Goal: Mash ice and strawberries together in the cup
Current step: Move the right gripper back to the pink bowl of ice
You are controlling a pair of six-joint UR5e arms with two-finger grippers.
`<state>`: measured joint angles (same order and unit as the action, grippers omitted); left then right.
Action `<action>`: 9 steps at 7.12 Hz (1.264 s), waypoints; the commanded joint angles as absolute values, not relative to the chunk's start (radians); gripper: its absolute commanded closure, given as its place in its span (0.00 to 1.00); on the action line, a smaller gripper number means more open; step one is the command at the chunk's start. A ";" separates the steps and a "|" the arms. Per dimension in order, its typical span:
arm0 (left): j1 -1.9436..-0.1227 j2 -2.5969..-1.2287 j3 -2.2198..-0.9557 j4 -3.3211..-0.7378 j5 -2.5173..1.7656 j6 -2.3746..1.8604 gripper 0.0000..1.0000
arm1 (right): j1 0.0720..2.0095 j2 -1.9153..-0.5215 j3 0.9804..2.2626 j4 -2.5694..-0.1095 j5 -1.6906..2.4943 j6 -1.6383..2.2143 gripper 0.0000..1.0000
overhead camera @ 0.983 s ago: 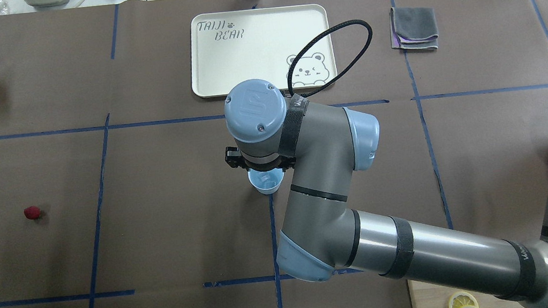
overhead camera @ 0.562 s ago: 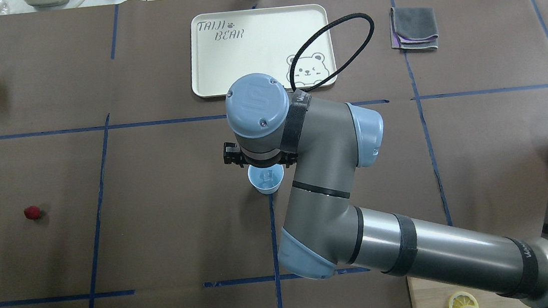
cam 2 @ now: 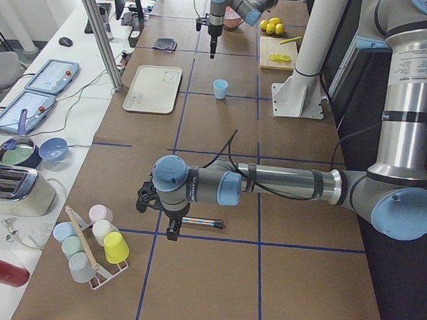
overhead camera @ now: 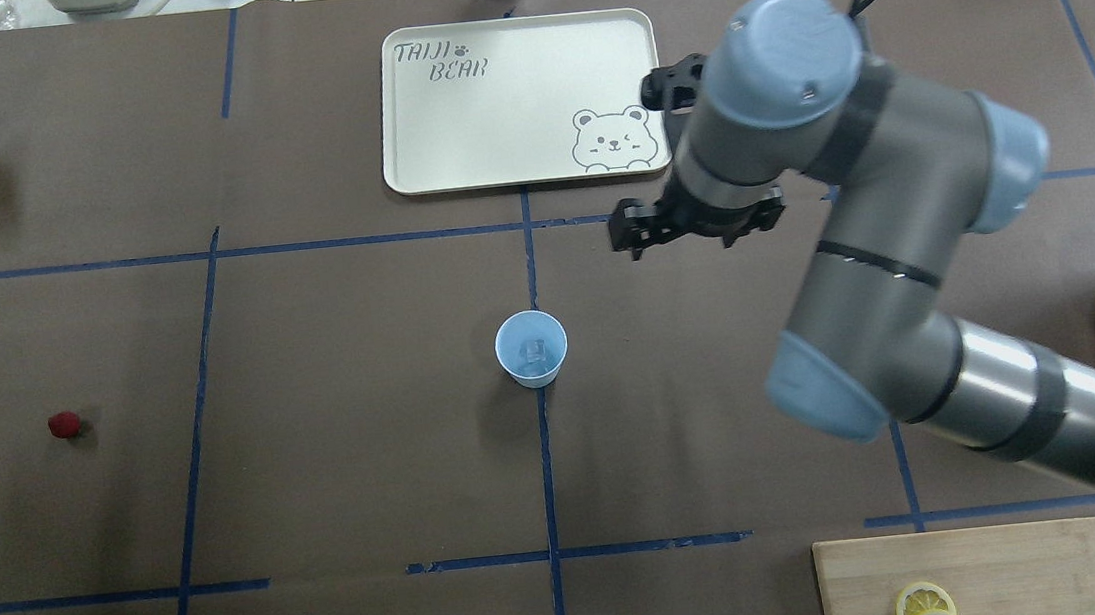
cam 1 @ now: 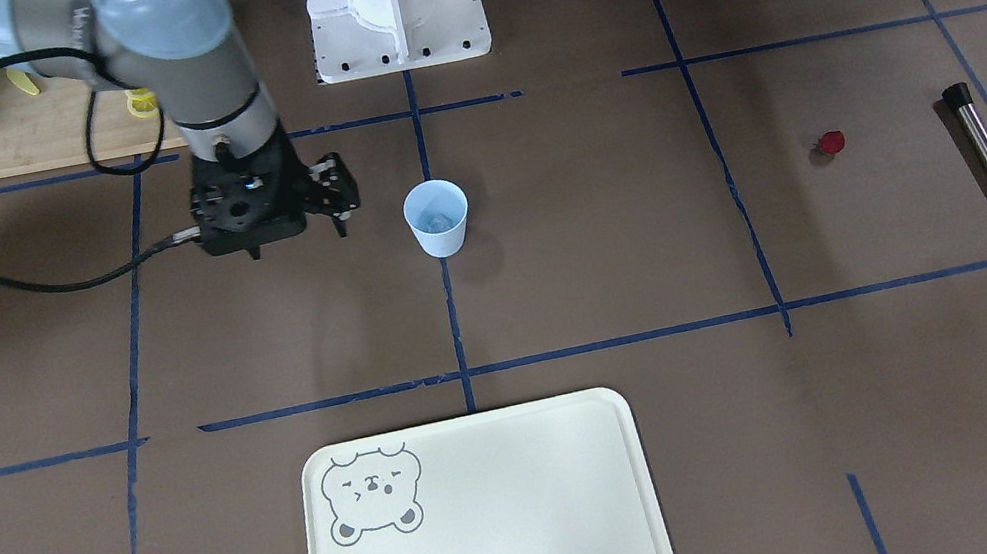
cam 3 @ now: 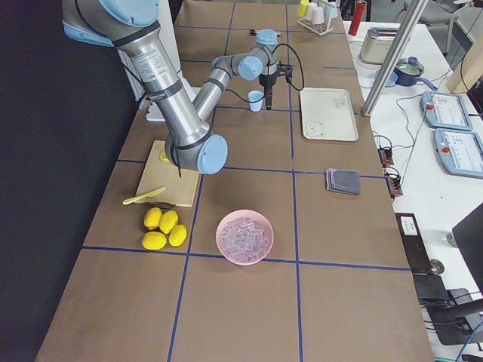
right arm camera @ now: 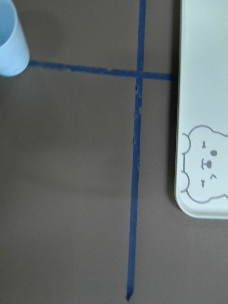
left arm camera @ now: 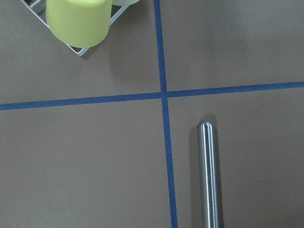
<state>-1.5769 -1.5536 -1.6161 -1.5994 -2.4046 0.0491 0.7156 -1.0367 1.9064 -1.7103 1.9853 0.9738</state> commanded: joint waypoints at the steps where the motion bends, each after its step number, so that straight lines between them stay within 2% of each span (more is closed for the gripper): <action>1: -1.577 -1.554 -1.618 -1.600 -2.405 0.049 0.00 | 0.918 -1.315 2.038 -1.686 2.129 0.666 0.01; 3: -1.577 -1.554 -1.618 -1.600 -2.407 0.049 0.00 | 1.091 -1.513 2.033 -1.599 2.221 0.414 0.01; 6: -1.575 -1.554 -1.617 -1.600 -2.407 0.051 0.00 | 1.241 -1.753 2.007 -1.470 2.298 0.156 0.01; 9: -1.575 -1.554 -1.617 -1.600 -2.408 0.051 0.00 | 1.267 -1.835 1.820 -1.164 2.306 0.117 0.04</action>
